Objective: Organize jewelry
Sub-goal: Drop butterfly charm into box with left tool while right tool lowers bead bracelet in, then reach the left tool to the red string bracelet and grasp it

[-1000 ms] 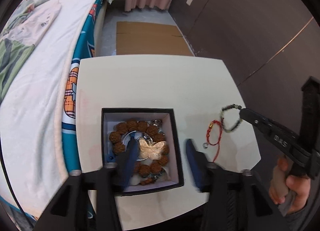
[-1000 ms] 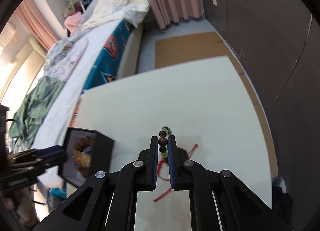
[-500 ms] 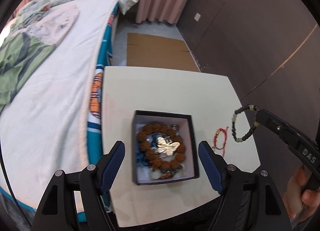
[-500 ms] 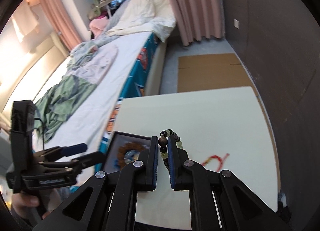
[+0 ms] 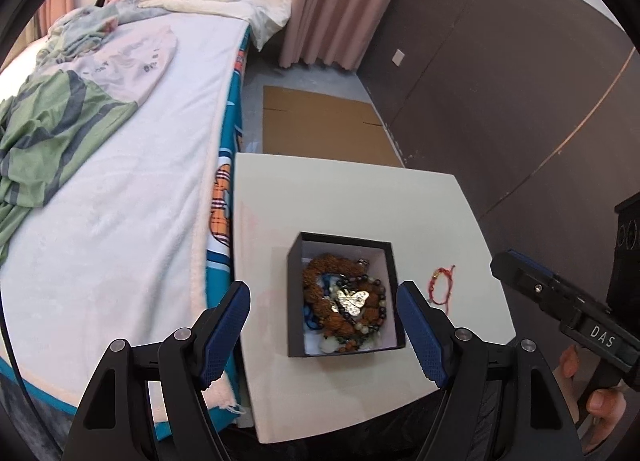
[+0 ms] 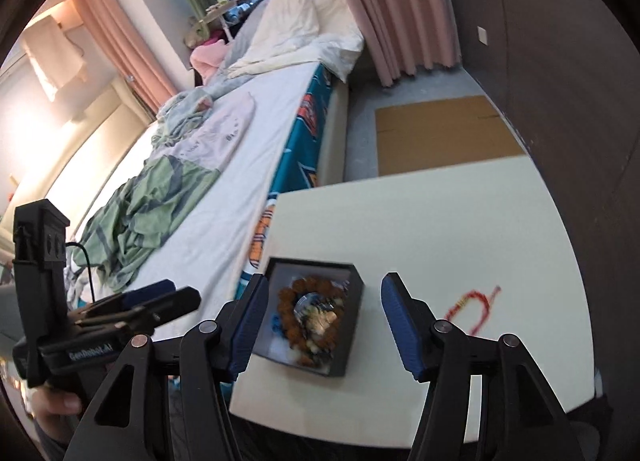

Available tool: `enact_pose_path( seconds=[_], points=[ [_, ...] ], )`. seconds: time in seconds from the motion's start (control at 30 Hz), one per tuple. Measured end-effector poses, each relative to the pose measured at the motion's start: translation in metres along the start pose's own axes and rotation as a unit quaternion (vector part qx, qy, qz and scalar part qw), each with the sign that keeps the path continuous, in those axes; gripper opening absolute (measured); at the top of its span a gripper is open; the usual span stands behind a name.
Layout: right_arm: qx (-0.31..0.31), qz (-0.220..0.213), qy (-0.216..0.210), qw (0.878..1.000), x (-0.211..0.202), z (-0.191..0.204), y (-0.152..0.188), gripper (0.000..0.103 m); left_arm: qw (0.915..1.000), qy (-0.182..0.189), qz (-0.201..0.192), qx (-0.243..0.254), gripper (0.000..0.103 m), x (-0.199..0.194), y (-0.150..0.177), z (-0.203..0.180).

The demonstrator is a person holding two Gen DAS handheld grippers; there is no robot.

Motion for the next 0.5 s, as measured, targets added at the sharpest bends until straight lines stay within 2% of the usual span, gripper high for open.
enact_pose_path(
  seconds=[0.2,0.33,0.5],
  points=[
    [0.025,-0.004,0.012,1.000,-0.021,-0.033,0.013,0.059,0.9996,0.012,0.008,0.023,0.076,0.005,0.005,-0.027],
    [0.047,-0.004,0.020,0.999,-0.031,-0.058,0.022,0.065,0.9990,0.019,0.011,0.039,0.076,0.011,0.008,-0.048],
    [0.075,0.001,0.030,0.997,-0.038,-0.089,0.035,0.066,0.9974,0.023,0.020,0.065,0.076,0.021,0.010,-0.074]
  ],
)
Point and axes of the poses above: each gripper's, at about its wrist camera, not at the fingertips, and x roughly the way its jaws point, z to its left, y to its underside, the point moved 3 cm from there along x, roughly the way its jaws point, and after that the axes turned 5 degrees about -z, right-handed, at the moved point
